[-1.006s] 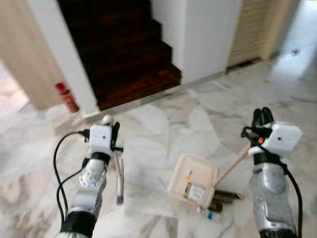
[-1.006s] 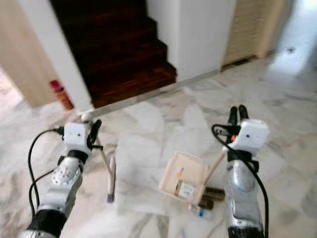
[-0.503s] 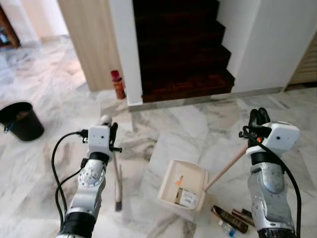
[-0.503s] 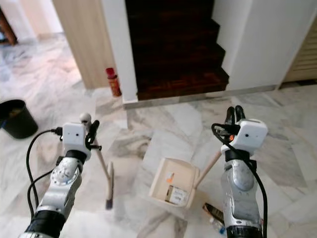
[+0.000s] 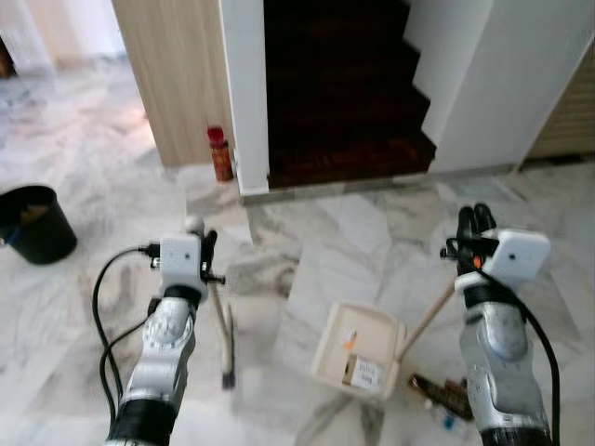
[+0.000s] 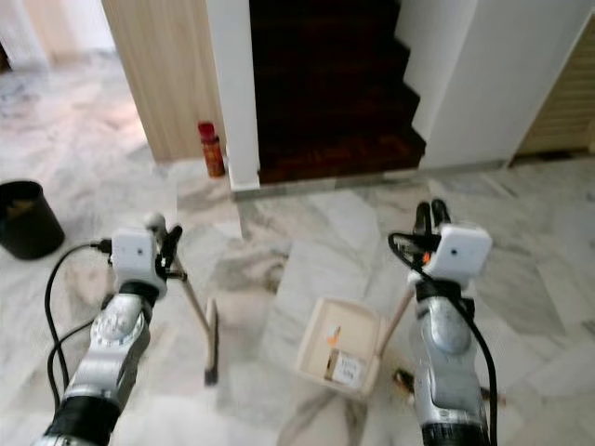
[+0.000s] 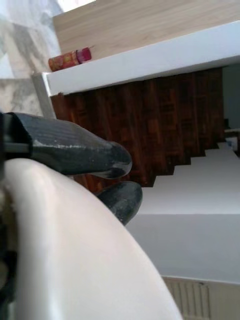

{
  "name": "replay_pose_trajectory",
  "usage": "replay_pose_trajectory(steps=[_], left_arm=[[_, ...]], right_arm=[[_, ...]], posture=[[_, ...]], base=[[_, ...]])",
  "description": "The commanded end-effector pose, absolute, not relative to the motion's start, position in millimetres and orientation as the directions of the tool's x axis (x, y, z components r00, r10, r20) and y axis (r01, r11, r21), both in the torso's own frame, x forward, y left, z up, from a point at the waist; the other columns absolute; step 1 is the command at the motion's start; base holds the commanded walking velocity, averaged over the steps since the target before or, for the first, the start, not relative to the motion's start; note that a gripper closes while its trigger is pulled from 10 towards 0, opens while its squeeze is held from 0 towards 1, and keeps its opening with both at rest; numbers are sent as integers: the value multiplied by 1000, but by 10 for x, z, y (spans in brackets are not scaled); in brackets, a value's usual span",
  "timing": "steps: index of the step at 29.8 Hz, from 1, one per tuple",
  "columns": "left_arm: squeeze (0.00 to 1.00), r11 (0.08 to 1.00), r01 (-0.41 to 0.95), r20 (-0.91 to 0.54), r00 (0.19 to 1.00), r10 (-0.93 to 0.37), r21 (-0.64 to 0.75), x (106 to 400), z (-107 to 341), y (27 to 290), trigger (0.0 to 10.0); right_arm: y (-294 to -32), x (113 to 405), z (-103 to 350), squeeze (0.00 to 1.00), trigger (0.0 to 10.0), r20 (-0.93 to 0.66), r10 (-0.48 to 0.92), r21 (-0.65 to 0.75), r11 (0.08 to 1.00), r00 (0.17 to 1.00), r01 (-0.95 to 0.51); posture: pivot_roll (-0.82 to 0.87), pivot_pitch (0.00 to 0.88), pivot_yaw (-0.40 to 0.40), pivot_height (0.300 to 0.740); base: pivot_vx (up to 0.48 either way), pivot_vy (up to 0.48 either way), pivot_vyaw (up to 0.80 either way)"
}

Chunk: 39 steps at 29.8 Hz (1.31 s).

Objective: Sweep floor

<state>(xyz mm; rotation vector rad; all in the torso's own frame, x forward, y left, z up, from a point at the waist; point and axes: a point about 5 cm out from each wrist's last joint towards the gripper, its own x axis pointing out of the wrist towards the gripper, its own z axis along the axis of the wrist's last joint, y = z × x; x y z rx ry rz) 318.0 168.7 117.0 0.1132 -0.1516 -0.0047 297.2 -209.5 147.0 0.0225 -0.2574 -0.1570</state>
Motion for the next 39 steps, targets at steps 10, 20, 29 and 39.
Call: replay_pose_trajectory(steps=[10, 20, 29, 39], left_arm=[[0, 993, -17, 199, 980, -7, 118, 3202, 1293, 1678, 10000], [0, 992, -22, 200, 980, -3, 122, 3192, 1302, 1698, 10000], [0, 992, -22, 201, 980, -4, 126, 3205, 1321, 1703, 10000], [0, 991, -24, 200, 980, -2, 129, 3203, 1335, 1710, 10000]], right_arm=[[-2099, 2989, 1611, 0, 10000, 301, -138, 34, 990, 944, 134], [-2089, 2998, 1615, 0, 10000, 299, -131, 35, 991, 945, 127], [-2079, 3013, 1630, 0, 10000, 300, -128, 34, 992, 945, 123], [-2089, 3012, 1636, 0, 10000, 298, -137, 54, 990, 945, 127]], posture=[[-106, 0, 14, 740], [-102, 0, 14, 740], [-95, 0, 22, 740], [-87, 0, 22, 740]], base=[[0, 480, 0], [0, 480, 0], [0, 480, 0], [0, 480, 0]])
